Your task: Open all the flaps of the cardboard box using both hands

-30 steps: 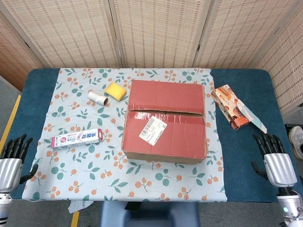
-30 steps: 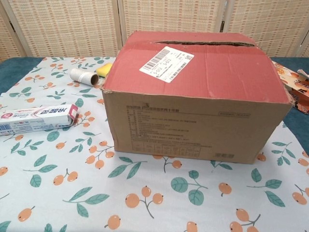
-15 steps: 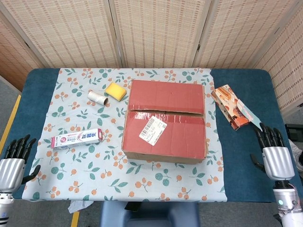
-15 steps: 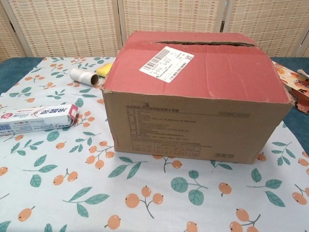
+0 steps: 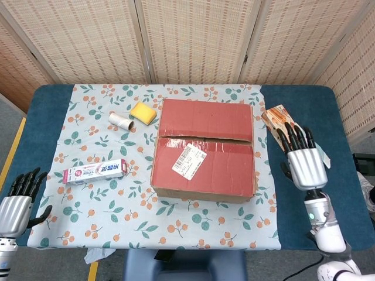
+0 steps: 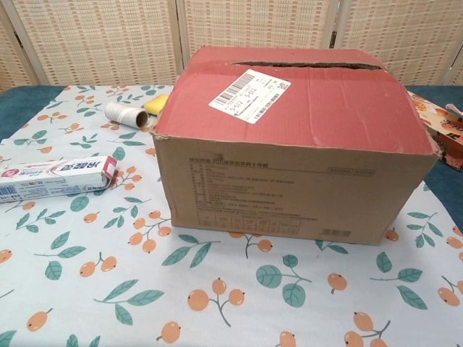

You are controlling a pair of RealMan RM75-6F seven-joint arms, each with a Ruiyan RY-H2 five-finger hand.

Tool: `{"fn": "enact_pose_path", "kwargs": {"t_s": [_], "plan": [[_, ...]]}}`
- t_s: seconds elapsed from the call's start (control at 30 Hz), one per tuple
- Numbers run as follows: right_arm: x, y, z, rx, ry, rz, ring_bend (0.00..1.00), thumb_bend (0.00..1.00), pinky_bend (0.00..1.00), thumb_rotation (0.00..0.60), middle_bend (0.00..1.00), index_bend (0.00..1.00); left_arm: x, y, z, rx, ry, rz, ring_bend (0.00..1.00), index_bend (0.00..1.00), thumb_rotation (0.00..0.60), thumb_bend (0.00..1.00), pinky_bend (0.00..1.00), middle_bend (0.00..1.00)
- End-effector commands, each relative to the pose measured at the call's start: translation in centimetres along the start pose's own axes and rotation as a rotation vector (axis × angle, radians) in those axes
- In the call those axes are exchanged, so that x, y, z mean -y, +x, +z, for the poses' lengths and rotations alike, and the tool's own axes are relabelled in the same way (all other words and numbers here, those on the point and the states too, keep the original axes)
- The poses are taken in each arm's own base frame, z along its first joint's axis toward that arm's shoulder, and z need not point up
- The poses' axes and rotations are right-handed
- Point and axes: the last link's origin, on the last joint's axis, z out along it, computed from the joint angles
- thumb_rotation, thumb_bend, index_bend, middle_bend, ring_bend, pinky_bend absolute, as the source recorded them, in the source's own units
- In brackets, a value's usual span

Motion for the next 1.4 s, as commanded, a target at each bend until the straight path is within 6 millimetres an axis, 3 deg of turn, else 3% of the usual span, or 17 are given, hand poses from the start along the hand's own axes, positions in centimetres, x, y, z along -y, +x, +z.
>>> {"fn": "enact_pose_path", "kwargs": {"t_s": [0.03, 0.4, 0.9, 1.13, 1.4], "plan": [[3.0, 0.8, 3.2, 0.026, 0.042, 0.009, 0.0, 0.38, 0.0, 0.6, 0.0, 0.0, 0.6, 0.0, 0.4, 0.023, 0.006, -0.021, 0.0, 0.0, 0.6, 0.39, 0.0, 0.0], [7.8, -0.1, 8.3, 0.07, 0.121, 0.063, 0.0, 0.38, 0.0, 0.6, 0.0, 0.0, 2.0, 0.7, 1.2, 0.043, 0.027, -0.111, 0.0, 0.0, 0.6, 0.48, 0.0, 0.0], [9.9, -1.7, 12.3, 0.073, 0.125, 0.04, 0.0, 0.38, 0.0, 0.6, 0.0, 0.0, 2.7, 0.8, 1.3, 0.045, 0.045, -0.139, 0.0, 0.0, 0.6, 0.48, 0.0, 0.0], [10.2, 0.3, 13.6, 0.024, 0.11, 0.084, 0.0, 0.38, 0.0, 0.6, 0.0, 0.0, 2.9, 0.8, 1.3, 0.036, 0.047, -0.15, 0.0, 0.0, 0.6, 0.48, 0.0, 0.0], [10.7, 4.3, 15.9, -0.068, 0.083, 0.102, 0.0, 0.38, 0.0, 0.6, 0.0, 0.0, 3.0, 0.8, 1.4, 0.033, 0.041, -0.155, 0.0, 0.0, 0.6, 0.48, 0.0, 0.0]]}}
